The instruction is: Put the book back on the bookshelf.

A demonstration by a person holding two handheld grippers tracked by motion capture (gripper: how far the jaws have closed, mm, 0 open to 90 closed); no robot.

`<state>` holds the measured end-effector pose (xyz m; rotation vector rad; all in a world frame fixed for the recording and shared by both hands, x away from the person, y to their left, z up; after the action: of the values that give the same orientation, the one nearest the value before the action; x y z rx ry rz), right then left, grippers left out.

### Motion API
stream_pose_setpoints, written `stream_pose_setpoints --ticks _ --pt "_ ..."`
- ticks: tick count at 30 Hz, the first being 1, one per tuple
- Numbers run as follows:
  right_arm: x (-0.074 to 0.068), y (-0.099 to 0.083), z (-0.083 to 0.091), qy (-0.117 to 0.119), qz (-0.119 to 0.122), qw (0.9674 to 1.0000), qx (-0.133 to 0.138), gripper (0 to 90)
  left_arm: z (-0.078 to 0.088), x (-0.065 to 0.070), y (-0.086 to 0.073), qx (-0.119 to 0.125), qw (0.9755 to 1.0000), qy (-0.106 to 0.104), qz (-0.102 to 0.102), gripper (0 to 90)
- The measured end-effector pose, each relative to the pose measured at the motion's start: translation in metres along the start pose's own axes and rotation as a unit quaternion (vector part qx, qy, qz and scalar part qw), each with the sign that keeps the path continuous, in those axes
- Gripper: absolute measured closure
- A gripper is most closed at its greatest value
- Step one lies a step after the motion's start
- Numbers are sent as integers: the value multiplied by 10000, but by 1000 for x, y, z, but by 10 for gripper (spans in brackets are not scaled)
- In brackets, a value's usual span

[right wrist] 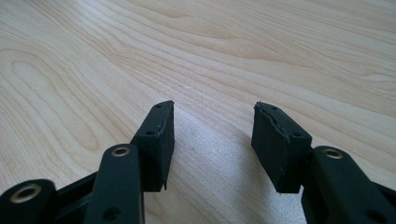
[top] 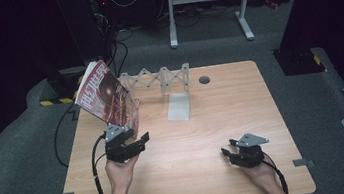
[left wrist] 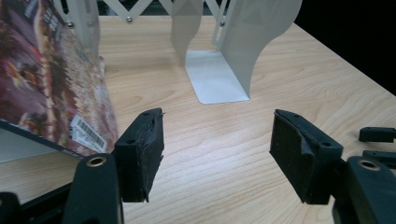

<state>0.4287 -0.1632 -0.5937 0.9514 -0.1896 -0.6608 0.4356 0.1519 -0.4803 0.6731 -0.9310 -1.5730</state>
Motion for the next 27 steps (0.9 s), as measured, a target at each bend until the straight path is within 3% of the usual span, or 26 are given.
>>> stream_pose_setpoints --ticks 7,11,27 --pt "0 0 0 1 2 10000 -1 489 -6 9 -5 -80 9999 -115 -32 357" --pt "0 0 0 3 3 10000 0 488 -8 14 -7 -98 9995 -293 110 361" --pt "0 0 0 4 -8 10000 2 488 -19 31 -13 -214 9988 -429 12 366"
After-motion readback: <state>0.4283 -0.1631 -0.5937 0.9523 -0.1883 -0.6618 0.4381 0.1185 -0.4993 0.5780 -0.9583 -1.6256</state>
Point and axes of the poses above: each handheld gripper's, and its own axes: z roughly backward along the jaws, y roughly out of its top, x roughly to its right, the point moved 10 cm from there along -z, roughly forward along the jaws, and after that the axes turned 15 degrees about y, right-handed, at the moved point
